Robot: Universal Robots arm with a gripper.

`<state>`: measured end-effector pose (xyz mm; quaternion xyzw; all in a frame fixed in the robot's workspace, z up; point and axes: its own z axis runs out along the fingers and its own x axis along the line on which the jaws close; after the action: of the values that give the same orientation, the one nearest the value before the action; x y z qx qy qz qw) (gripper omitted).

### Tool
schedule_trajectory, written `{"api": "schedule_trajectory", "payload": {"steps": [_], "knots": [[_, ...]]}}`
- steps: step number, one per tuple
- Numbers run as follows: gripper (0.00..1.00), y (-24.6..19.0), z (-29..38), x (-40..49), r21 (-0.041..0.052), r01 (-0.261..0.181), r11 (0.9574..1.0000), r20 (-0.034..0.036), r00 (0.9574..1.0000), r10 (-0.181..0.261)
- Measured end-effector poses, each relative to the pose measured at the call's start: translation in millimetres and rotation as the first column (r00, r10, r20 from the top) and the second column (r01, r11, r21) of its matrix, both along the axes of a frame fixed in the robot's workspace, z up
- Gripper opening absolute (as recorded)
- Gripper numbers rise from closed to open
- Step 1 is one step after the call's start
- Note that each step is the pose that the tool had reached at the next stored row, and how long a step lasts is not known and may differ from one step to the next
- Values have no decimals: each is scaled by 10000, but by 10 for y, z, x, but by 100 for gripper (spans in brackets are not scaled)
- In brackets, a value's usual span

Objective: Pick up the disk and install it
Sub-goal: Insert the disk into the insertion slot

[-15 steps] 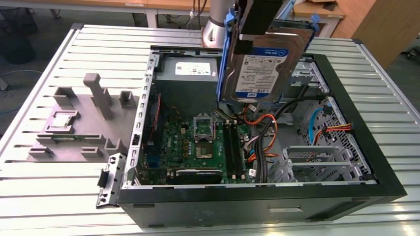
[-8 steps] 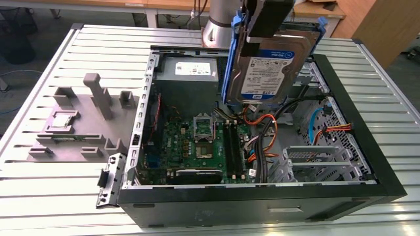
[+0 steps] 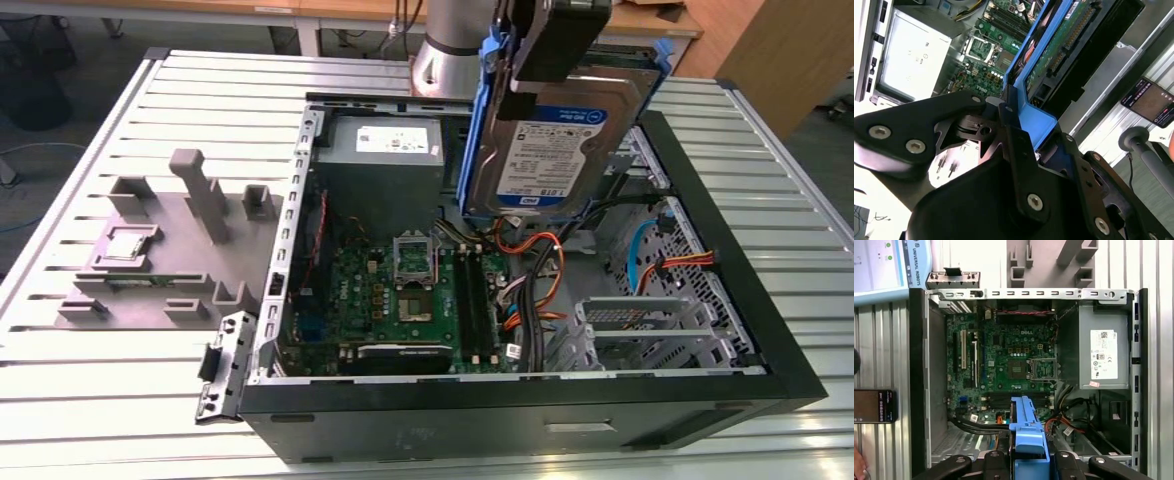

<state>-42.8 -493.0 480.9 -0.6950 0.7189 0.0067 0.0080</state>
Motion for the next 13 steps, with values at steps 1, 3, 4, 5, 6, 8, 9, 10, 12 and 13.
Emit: {"api": "schedule_trajectory", "payload": {"steps": [1, 3, 4, 5, 6, 8, 9, 10, 12, 13], "knots": [[36, -12, -1, 0, -3, 0, 10000, 0, 10000, 0], [36, -24, -2, -1, -14, 1, 10000, 1, 10000, -1], [36, -24, -1, -1, -17, 2, 10000, 0, 10000, -2], [36, -24, -1, 0, -18, 1, 10000, 0, 10000, -1], [36, -24, -1, 0, -20, 0, 10000, 0, 10000, 0], [36, -25, -1, 0, -22, 0, 10000, 0, 10000, 0], [36, -25, -1, 0, -22, 0, 10000, 0, 10000, 0], [36, -28, -1, 0, -22, 1, 10000, 0, 10000, -1], [36, -34, -1, 0, -22, 0, 10000, 0, 10000, 0], [36, -38, -1, 0, -22, 0, 10000, 0, 10000, 0]]}}
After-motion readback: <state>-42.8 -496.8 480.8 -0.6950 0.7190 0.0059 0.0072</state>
